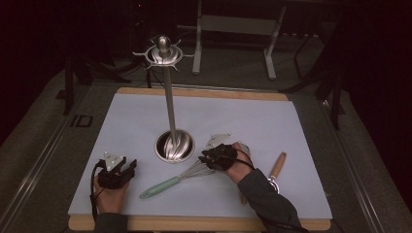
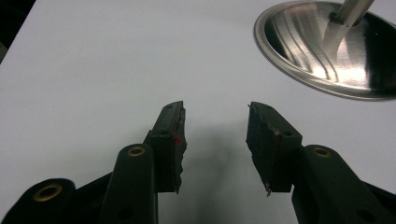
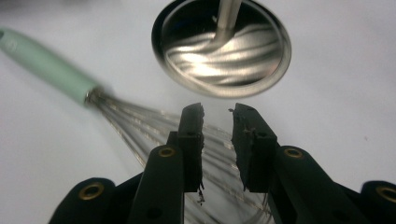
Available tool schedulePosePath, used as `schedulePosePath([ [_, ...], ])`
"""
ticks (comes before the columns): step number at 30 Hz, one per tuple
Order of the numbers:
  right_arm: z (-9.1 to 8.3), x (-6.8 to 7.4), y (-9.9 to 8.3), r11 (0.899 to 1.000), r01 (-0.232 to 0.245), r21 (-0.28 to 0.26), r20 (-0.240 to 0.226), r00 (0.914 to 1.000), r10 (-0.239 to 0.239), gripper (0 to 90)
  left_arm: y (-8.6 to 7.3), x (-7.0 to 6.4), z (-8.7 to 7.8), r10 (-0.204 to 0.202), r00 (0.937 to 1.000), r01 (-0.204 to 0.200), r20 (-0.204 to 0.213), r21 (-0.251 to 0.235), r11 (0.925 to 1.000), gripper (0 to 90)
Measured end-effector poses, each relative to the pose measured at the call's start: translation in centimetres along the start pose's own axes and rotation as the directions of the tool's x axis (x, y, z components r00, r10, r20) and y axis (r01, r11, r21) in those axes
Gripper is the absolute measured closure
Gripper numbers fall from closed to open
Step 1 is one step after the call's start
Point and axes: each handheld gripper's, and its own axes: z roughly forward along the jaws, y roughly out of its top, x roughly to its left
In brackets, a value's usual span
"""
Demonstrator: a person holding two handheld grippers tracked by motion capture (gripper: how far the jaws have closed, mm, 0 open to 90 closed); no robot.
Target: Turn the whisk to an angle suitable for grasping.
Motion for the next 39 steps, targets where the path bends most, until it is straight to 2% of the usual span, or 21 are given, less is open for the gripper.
schedulePosePath([
  [6,0.1,-0.3,-0.8,0.998,0.033,0.054,0.011,0.9994,-0.033,72.4,0.0,0.0,0.0,0.001,1.0000,-0.001,0.000,0.001,1.0000,56.7],
  [10,-0.1,-0.8,-1.0,0.999,0.018,0.051,0.008,0.9998,-0.019,73.0,0.0,0.0,0.0,0.001,1.0000,-0.001,0.000,0.002,1.0000,56.7],
  [15,-0.4,-0.9,-1.1,0.996,0.043,0.073,0.001,0.9991,-0.043,72.1,0.0,0.0,0.0,0.000,1.0000,0.000,0.000,0.001,1.0000,56.6],
  [21,-0.6,-1.1,-1.9,0.995,0.042,0.086,-0.014,0.9991,-0.041,71.1,0.0,0.0,0.0,0.003,1.0000,-0.003,-0.002,0.004,1.0000,56.4],
  [31,-0.7,-1.6,-1.8,0.994,0.057,0.092,0.035,0.9976,-0.060,69.8,0.0,0.0,0.0,0.002,1.0000,-0.002,-0.001,0.003,1.0000,56.4],
  [35,-1.1,-2.0,-2.2,0.994,0.041,0.103,0.061,0.9970,-0.047,71.1,0.0,0.0,0.0,0.002,1.0000,-0.002,-0.002,0.004,1.0000,56.4],
  [39,-1.4,-2.1,-2.4,0.996,0.027,0.088,0.057,0.9979,-0.032,70.9,0.0,0.0,0.0,0.004,1.0000,-0.004,-0.005,0.007,1.0000,56.3],
])
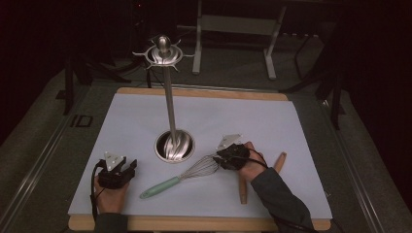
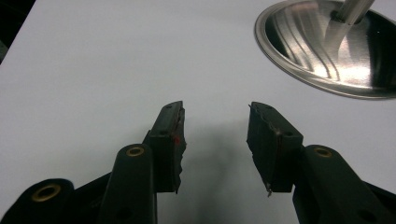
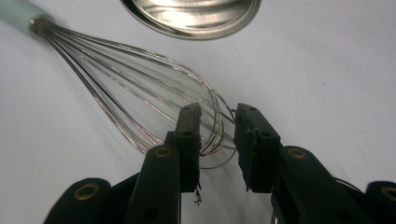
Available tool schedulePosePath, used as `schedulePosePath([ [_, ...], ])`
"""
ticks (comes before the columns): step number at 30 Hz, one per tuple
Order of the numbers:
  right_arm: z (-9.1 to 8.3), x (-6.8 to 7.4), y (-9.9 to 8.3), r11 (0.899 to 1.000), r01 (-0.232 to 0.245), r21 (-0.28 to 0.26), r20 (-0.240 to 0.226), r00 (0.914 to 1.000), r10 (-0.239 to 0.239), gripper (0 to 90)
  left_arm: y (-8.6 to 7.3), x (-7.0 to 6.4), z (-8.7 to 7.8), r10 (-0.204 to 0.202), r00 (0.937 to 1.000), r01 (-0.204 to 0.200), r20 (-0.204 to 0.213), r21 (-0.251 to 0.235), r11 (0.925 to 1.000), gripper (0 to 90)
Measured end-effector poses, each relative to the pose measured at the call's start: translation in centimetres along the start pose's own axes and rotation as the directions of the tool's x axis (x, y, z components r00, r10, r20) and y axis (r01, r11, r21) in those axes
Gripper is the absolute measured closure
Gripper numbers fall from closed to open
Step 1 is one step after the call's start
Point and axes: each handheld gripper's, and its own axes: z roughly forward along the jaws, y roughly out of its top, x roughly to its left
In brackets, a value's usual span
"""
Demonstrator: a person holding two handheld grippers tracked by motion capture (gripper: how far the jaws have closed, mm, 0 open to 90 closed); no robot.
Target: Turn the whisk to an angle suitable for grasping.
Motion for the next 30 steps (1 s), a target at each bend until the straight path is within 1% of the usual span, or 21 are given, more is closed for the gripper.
schedulePosePath([
  [2,-0.2,0.2,0.2,1.000,-0.005,-0.029,-0.021,0.9998,0.004,70.4,0.0,0.0,0.0,0.002,1.0000,-0.002,-0.002,0.001,1.0000,56.4],
  [5,-0.1,0.7,1.0,0.998,0.009,-0.058,-0.056,0.9984,-0.012,66.3,0.0,0.0,0.0,0.000,1.0000,0.000,-0.002,0.000,1.0000,56.3],
  [9,0.7,1.8,2.2,0.996,0.035,-0.083,-0.119,0.9918,-0.045,57.7,0.0,0.0,0.0,-0.002,1.0000,0.002,0.002,-0.001,1.0000,56.3],
  [10,1.0,2.1,2.5,0.996,0.042,-0.084,-0.133,0.9898,-0.053,55.7,0.0,0.0,0.0,-0.002,1.0000,0.002,0.002,-0.001,1.0000,56.3],
  [11,1.0,2.1,2.5,0.996,0.042,-0.084,-0.133,0.9898,-0.053,55.7,0.0,0.0,0.0,-0.002,1.0000,0.002,0.002,-0.001,1.0000,56.3],
  [12,1.7,2.7,3.0,0.995,0.064,-0.081,-0.159,0.9842,-0.077,53.0,0.0,0.0,0.0,-0.002,1.0000,0.002,0.004,-0.002,1.0000,56.3],
  [15,2.7,3.5,3.7,0.993,0.090,-0.072,-0.181,0.9782,-0.101,49.1,0.0,0.0,0.0,-0.003,1.0000,0.003,0.005,-0.003,1.0000,56.3],
  [16,3.0,3.7,3.9,0.993,0.093,-0.073,-0.188,0.9766,-0.105,46.9,0.0,0.0,0.0,-0.004,1.0000,0.004,0.005,-0.004,1.0000,56.3],
  [17,3.2,4.0,4.0,0.992,0.107,-0.071,-0.197,0.9732,-0.119,44.5,0.0,0.0,0.0,-0.004,1.0000,0.005,0.005,-0.004,1.0000,56.3],
  [18,3.5,4.3,4.2,0.991,0.114,-0.069,-0.200,0.9717,-0.126,41.5,0.0,0.0,0.0,-0.004,1.0000,0.004,0.004,-0.004,1.0000,56.3],
  [19,3.7,4.5,4.3,0.991,0.122,-0.061,-0.211,0.9684,-0.133,40.6,0.0,0.0,0.0,-0.004,1.0000,0.004,0.004,-0.004,1.0000,56.3],
  [20,4.0,4.8,4.5,0.989,0.136,-0.057,-0.230,0.9622,-0.145,39.0,0.0,0.0,0.0,-0.004,1.0000,0.004,0.004,-0.003,1.0000,56.3],
  [21,4.2,5.1,4.6,0.988,0.148,-0.053,-0.233,0.9598,-0.156,36.2,0.0,0.0,0.0,-0.004,1.0000,0.004,0.004,-0.003,1.0000,56.3],
  [22,4.2,5.1,4.6,0.988,0.148,-0.053,-0.233,0.9598,-0.156,36.2,0.0,0.0,0.0,-0.004,1.0000,0.004,0.004,-0.002,1.0000,56.3],
  [23,4.6,5.7,4.9,0.984,0.169,-0.046,-0.251,0.9519,-0.175,33.2,0.0,0.0,0.0,-0.004,1.0000,0.004,0.004,-0.003,1.0000,56.2],
  [24,4.6,5.7,4.9,0.984,0.169,-0.046,-0.251,0.9519,-0.175,33.2,0.0,0.0,0.0,-0.004,1.0000,0.004,0.004,-0.003,1.0000,56.2],
  [25,5.0,6.2,5.1,0.980,0.196,-0.041,-0.263,0.9438,-0.200,31.5,0.0,0.0,0.0,-0.004,1.0000,0.004,0.003,-0.003,1.0000,56.2],
  [26,5.0,6.2,5.1,0.980,0.196,-0.041,-0.263,0.9438,-0.200,31.5,0.0,0.0,0.0,-0.004,1.0000,0.004,0.003,-0.003,1.0000,56.2],
  [27,5.2,6.6,5.3,0.977,0.210,-0.033,-0.275,0.9379,-0.211,31.2,0.0,0.0,0.0,-0.004,1.0000,0.004,0.003,-0.002,1.0000,56.2],
  [28,5.7,7.2,5.5,0.969,0.247,-0.021,-0.287,0.9268,-0.242,31.2,0.0,0.0,0.0,-0.005,1.0000,0.005,0.003,-0.003,1.0000,56.2],
  [30,6.3,7.7,5.5,0.956,0.295,-0.010,-0.296,0.9118,-0.284,32.4,0.0,0.0,0.0,-0.005,1.0000,0.005,0.004,-0.004,1.0000,56.2],
])
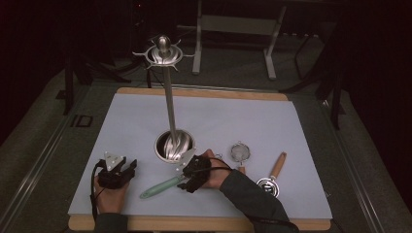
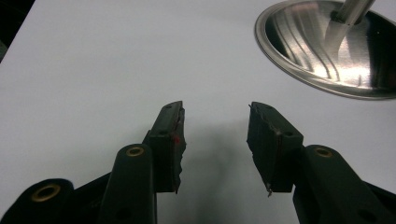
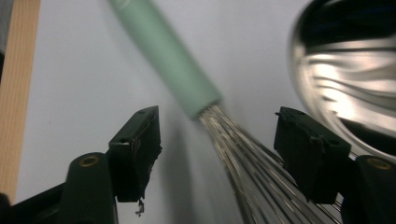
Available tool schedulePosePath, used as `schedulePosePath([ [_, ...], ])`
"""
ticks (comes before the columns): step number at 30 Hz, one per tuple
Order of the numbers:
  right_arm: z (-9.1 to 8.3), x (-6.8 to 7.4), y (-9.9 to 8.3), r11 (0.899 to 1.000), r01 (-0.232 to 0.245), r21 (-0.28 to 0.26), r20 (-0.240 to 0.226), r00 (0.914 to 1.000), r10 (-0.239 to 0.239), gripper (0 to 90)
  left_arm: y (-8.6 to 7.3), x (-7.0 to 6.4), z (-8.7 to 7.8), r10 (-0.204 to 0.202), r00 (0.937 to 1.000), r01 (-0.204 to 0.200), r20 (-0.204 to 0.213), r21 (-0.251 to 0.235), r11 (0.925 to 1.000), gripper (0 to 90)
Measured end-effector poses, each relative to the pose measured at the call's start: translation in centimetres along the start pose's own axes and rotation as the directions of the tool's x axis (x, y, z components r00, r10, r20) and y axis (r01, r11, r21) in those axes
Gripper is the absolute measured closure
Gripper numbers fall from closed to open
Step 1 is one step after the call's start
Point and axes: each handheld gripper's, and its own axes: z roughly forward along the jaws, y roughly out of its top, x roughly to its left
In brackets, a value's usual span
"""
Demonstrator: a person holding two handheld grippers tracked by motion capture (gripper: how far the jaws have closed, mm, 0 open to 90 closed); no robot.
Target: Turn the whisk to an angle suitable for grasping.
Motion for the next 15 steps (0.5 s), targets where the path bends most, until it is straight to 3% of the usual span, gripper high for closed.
schedulePosePath([
  [5,0.7,0.1,0.3,0.999,0.034,0.024,-0.007,0.9994,-0.033,36.3,0.0,0.0,0.0,0.001,1.0000,-0.001,0.000,0.002,1.0000,56.2],
  [6,1.0,0.1,0.4,0.998,0.044,0.046,0.005,0.9990,-0.044,40.5,0.0,0.0,0.0,0.001,1.0000,-0.001,0.001,0.002,1.0000,56.2],
  [15,0.3,-0.5,-0.2,0.995,0.034,0.091,0.032,0.9988,-0.037,56.4,0.0,0.0,0.0,0.000,1.0000,0.000,0.001,-0.002,1.0000,56.1],
])
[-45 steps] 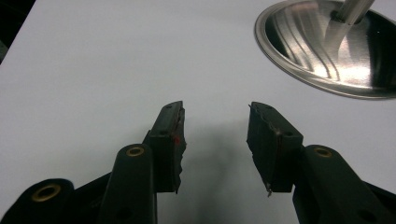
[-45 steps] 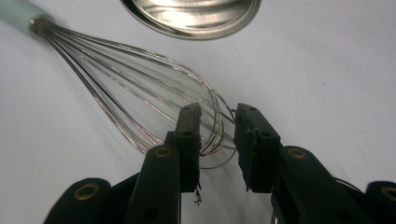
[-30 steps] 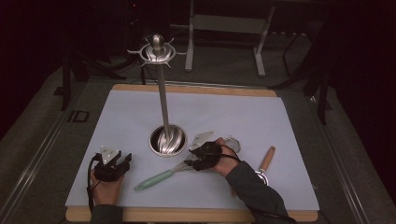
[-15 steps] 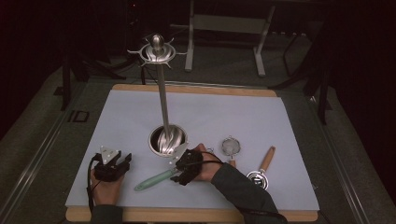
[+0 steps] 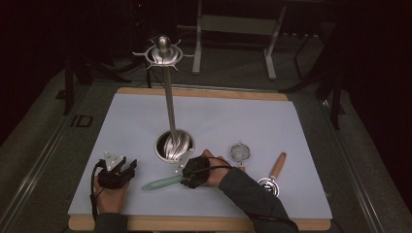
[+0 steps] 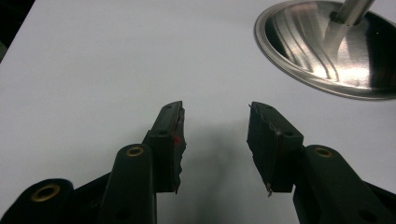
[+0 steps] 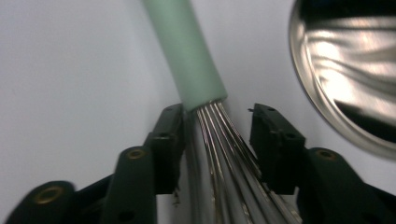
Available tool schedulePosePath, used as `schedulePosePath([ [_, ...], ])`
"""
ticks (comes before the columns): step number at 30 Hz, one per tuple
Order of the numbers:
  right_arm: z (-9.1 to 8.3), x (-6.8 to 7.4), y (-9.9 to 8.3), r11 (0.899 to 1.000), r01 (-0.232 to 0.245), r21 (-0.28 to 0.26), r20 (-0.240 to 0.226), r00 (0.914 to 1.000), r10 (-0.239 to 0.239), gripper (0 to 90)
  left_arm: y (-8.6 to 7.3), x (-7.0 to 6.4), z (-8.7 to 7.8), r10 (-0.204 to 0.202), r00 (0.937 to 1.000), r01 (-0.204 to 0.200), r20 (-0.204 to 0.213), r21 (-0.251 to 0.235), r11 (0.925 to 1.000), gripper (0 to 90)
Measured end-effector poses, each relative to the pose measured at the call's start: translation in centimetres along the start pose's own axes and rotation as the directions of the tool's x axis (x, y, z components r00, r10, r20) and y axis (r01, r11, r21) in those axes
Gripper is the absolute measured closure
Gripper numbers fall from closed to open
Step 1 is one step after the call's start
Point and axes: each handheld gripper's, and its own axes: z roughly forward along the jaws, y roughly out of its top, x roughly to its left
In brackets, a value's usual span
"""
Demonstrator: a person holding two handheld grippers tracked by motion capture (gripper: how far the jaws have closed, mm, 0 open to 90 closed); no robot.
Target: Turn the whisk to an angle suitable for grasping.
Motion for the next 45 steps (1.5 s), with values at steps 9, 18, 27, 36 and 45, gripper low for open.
schedulePosePath([
  [9,-1.6,-0.7,-2.7,0.998,-0.054,0.017,0.020,0.9984,0.054,69.0,0.0,0.0,0.0,0.002,1.0000,-0.002,-0.002,0.004,1.0000,56.1],
  [18,-3.5,-1.3,-6.3,0.986,-0.160,0.038,0.065,0.9854,0.157,69.3,0.0,0.0,0.0,0.004,1.0000,-0.004,-0.003,0.006,1.0000,56.1],
  [27,-4.9,-2.5,-8.8,0.968,-0.250,0.032,0.101,0.9640,0.246,68.5,0.0,-0.1,0.0,0.006,1.0000,-0.006,-0.007,0.008,0.9999,56.1],
  [36,-4.8,-3.2,-7.2,0.973,-0.227,0.038,0.059,0.9726,0.225,61.0,0.0,0.0,0.0,0.004,1.0000,-0.004,-0.002,0.011,0.9999,56.0],
  [45,-4.1,-4.9,-5.2,0.969,-0.243,0.050,-0.031,0.9691,0.245,64.5,0.0,0.0,0.0,0.003,1.0000,-0.003,0.000,0.010,0.9999,56.0],
])
